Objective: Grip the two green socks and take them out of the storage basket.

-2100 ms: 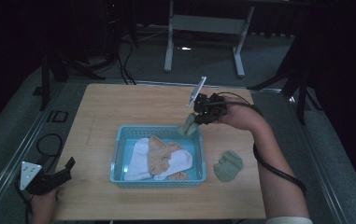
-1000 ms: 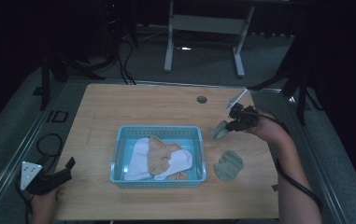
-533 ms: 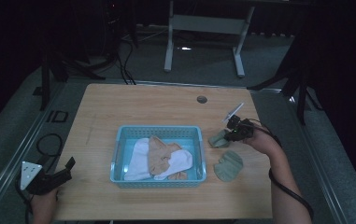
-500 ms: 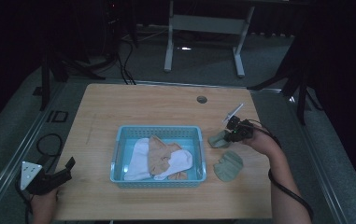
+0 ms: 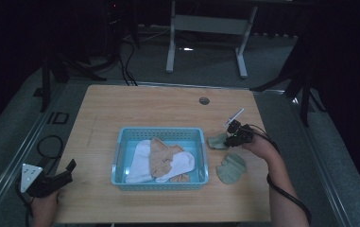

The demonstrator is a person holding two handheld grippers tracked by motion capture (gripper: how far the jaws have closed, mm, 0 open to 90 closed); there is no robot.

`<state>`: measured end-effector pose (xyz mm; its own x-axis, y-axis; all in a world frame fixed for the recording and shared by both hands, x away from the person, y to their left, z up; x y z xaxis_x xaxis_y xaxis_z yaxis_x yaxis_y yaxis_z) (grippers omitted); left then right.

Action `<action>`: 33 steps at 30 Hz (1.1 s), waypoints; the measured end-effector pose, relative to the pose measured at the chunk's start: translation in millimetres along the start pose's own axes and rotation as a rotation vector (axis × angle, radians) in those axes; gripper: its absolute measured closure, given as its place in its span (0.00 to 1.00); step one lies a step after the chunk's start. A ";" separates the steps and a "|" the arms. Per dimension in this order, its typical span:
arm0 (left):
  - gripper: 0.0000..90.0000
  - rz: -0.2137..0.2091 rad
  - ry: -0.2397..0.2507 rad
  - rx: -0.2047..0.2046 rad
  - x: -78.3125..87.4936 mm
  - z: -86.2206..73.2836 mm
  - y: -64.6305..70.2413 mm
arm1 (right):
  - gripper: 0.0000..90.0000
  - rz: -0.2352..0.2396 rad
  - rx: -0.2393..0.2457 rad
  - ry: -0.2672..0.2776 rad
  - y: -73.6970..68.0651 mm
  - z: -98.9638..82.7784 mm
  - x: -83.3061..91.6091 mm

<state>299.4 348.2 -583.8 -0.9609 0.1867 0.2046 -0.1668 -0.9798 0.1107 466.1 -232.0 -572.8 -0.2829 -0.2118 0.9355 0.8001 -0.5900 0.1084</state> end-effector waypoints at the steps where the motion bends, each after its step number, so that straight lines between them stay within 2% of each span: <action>1: 0.03 0.001 0.000 0.000 0.0 0.0 0.0 | 0.78 -0.010 0.006 0.007 0.9 0.3 1.9; 2: 0.03 0.002 0.000 0.000 0.0 0.0 0.0 | 0.72 -0.011 0.002 0.007 1.0 0.2 4.7; 5: 0.03 0.001 -0.001 -0.001 0.0 -0.1 0.0 | 0.64 -0.021 0.010 0.032 1.8 1.6 10.8; 9: 0.03 0.002 -0.002 -0.002 -0.1 -0.1 0.0 | 0.46 0.007 -0.003 0.062 0.2 3.5 18.0; 13: 0.03 0.003 -0.003 -0.003 -0.1 -0.1 0.0 | 0.29 0.052 -0.046 0.100 0.6 5.8 23.6; 14: 0.03 0.003 -0.003 -0.003 -0.1 -0.1 0.0 | 0.24 0.061 -0.035 0.104 -1.0 4.8 25.0; 19: 0.03 0.004 -0.003 -0.004 -0.1 -0.1 0.1 | 0.17 0.063 -0.053 0.141 0.9 3.7 27.6; 26: 0.03 0.004 -0.004 -0.004 -0.1 -0.2 0.1 | 0.17 -0.006 -0.081 0.199 8.7 0.2 31.3; 33: 0.03 0.004 -0.003 -0.005 -0.2 -0.1 0.2 | 0.17 -0.032 -0.115 0.230 12.9 -6.7 32.8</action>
<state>299.6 347.9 -584.0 -0.9608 0.1829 0.2082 -0.1639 -0.9808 0.1053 463.6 -251.8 -543.0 -0.4303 -0.3555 0.8297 0.7271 -0.6812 0.0852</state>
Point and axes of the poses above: each handheld gripper's, and its own axes: x roughly backward along the jaws, z roughly out of its top, y roughly to its right, the point moved 8 cm from there along -x, roughly forward along the jaws, and after that the axes turned 3 degrees about -z, right-handed, at the moved point
